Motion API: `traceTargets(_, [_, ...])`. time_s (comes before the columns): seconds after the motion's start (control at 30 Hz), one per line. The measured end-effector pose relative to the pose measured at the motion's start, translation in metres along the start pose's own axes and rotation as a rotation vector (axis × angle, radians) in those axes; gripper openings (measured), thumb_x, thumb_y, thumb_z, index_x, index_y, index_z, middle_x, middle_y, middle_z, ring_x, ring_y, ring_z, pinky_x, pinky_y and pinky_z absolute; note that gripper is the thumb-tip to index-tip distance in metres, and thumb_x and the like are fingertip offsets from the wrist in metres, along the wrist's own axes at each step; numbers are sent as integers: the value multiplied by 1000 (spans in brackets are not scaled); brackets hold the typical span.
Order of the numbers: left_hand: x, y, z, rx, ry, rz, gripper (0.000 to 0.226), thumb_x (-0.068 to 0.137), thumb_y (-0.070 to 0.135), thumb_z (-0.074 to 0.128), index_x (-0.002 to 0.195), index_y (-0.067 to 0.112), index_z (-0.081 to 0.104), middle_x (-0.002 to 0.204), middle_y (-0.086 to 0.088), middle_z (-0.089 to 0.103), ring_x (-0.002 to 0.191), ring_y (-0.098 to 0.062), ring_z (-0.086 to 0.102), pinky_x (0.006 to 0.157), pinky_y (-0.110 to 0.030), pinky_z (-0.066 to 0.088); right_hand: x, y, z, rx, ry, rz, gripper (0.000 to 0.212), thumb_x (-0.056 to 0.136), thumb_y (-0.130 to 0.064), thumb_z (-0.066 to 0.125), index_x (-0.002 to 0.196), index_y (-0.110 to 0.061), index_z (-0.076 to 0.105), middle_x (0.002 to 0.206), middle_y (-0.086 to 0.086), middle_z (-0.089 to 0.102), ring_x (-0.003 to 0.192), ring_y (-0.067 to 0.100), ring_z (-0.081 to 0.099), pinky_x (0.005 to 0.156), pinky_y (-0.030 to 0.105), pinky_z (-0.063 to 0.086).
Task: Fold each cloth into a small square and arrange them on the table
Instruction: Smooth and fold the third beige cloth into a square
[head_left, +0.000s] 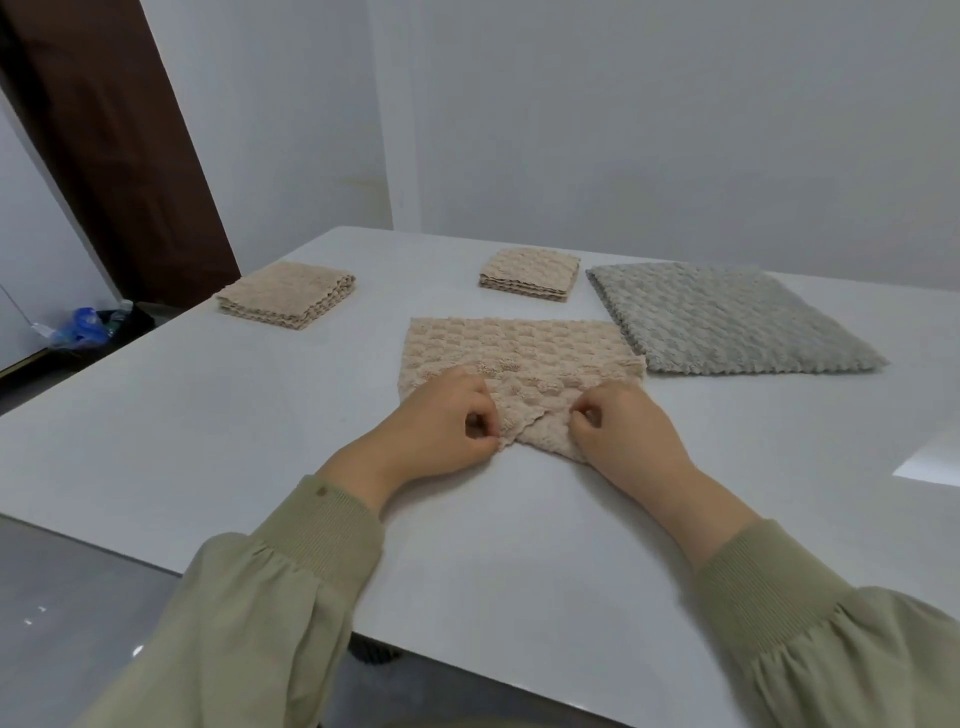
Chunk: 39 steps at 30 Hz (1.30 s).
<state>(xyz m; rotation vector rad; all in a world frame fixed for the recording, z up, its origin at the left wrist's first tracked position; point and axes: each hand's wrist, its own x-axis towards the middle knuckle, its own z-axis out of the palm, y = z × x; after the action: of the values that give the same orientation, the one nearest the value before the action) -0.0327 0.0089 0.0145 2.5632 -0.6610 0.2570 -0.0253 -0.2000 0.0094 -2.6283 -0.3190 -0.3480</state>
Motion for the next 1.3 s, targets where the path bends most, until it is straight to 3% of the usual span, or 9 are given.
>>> traceTargets(0.2, [2,-4,-2,9,-73,-24,14,73,8,61,71,22,63,78,11,55,87,-9,44,80,-26,40,2,1,1,-52,-2,-43,18,85,-18,51,81,-10,66,82,1,61,85,19,51,69,30,39])
traceTargets(0.47, [-12,-26,-44,-736,-330,-207,14,75,26,62,66,18,68,71,-5,67,69,-22,55,63,-27,43,0,-4,-11,-72,158,23,38,90,-29,47,56,-13,46,53,3,49,55,23,45,52,31,32])
traceTargets(0.57, [-9,-21,-37,-864,12,-260,23,91,24,55,78,18,73,75,-3,70,69,-11,62,63,-22,47,1,-4,-8,-90,175,-74,26,92,-30,46,94,-15,67,93,7,68,92,27,57,79,35,42])
traceTargets(0.63, [-5,-24,-26,-633,96,-274,18,93,36,54,100,35,70,111,8,68,102,-6,60,87,-33,48,-1,-1,-3,-230,-108,-45,50,95,-43,38,139,-19,41,145,7,42,134,27,33,110,42,22])
traceTargets(0.8, [-2,-37,-14,234,-431,-242,88,77,79,30,149,34,9,158,10,-1,145,-15,-6,118,-40,0,-1,8,-1,-309,-405,52,66,92,-63,19,150,-33,5,159,-5,-3,146,19,-4,114,52,-4])
traceTargets(0.97, [4,-40,-16,-148,-59,-285,39,89,42,58,125,27,60,136,8,52,124,-9,46,103,-27,34,3,6,-9,-301,-378,34,65,91,-65,24,148,-35,17,158,-5,11,146,19,7,114,52,7])
traceTargets(1.1, [16,-42,-16,-295,130,-384,21,92,34,56,96,25,74,98,13,70,90,-9,64,85,-31,52,24,-2,-18,-330,-311,17,51,93,-59,32,127,-29,55,130,0,55,121,23,48,105,49,33])
traceTargets(1.17, [24,-48,-15,-438,194,-432,19,92,30,56,89,26,75,89,12,72,89,-12,66,83,-30,54,42,-6,-21,-303,-313,48,45,94,-51,40,97,-17,69,94,2,69,85,20,62,78,35,51])
traceTargets(1.3, [37,-63,-15,-534,395,-461,23,93,17,51,90,25,72,93,13,70,87,0,63,81,-23,50,93,-7,-25,-283,-331,123,40,94,-31,48,60,-12,45,56,0,47,48,16,42,51,24,37])
